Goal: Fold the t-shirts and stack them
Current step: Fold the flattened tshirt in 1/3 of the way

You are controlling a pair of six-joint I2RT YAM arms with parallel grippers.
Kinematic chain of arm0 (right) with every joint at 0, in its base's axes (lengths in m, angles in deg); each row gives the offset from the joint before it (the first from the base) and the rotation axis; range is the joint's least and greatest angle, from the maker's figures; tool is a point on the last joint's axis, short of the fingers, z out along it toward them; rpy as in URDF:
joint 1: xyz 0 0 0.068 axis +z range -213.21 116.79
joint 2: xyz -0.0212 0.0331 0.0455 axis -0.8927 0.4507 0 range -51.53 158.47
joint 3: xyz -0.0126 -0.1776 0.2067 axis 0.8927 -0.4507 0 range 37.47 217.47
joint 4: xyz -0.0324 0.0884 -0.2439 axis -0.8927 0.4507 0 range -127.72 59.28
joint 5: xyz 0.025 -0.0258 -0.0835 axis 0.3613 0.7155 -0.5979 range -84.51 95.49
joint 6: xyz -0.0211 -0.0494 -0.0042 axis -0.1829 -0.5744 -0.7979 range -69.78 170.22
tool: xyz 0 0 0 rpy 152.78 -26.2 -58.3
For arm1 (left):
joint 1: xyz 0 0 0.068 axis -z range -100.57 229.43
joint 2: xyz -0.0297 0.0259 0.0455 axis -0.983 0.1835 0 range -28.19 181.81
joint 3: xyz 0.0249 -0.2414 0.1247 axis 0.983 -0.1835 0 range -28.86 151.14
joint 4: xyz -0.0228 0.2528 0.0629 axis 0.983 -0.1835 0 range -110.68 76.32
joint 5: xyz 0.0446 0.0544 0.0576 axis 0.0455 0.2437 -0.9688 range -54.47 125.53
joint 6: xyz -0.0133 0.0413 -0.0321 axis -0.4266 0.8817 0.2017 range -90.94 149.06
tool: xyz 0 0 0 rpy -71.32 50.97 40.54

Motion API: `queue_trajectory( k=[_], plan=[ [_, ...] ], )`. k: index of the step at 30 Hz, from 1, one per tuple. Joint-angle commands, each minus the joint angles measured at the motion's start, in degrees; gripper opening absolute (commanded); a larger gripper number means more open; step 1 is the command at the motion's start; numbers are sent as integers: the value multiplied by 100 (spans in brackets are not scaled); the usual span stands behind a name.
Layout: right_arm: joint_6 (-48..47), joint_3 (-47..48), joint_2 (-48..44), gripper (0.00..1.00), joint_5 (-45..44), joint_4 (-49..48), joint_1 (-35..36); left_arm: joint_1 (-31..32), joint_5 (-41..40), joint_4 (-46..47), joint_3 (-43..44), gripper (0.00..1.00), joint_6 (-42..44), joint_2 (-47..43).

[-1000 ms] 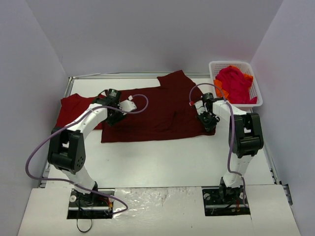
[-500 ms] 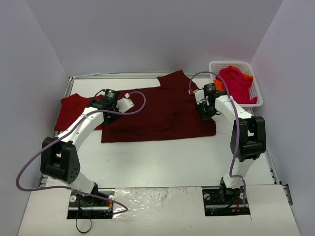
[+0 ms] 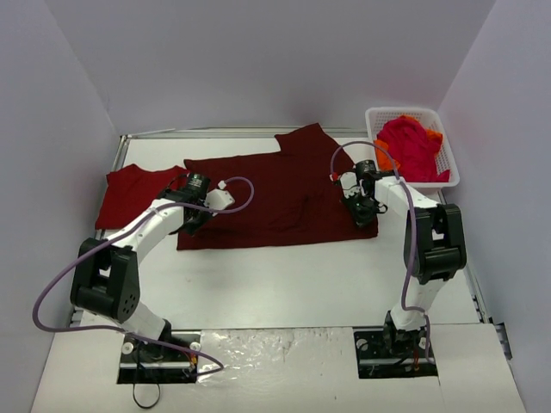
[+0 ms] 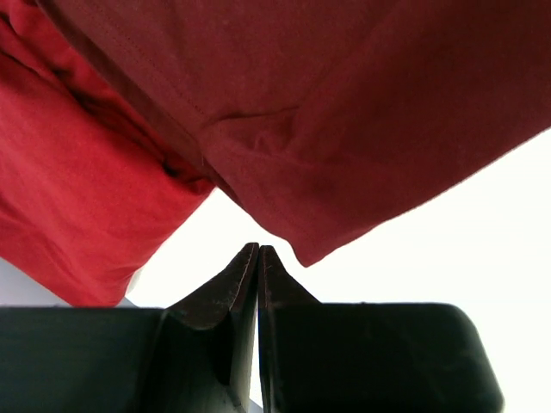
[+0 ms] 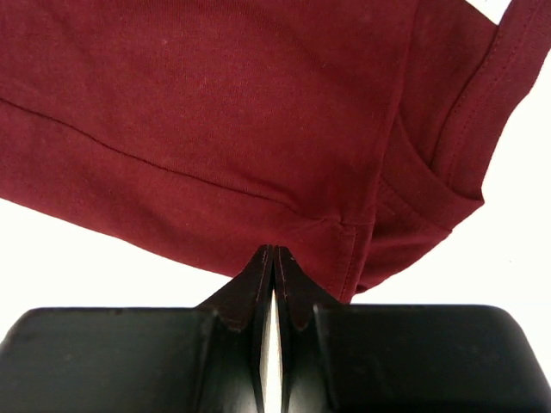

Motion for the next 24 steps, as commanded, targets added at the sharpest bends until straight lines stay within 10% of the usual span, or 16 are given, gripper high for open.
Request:
queue_trajectory(
  k=[1,24],
  plan=[
    [-31,-19,-6,0,-132,7,-47,-9,-67,357,-47,2,-125,-100],
    [-57,52,794,0,-317,-98,-100,-132,109,684,-390,2,24,1184]
  ],
)
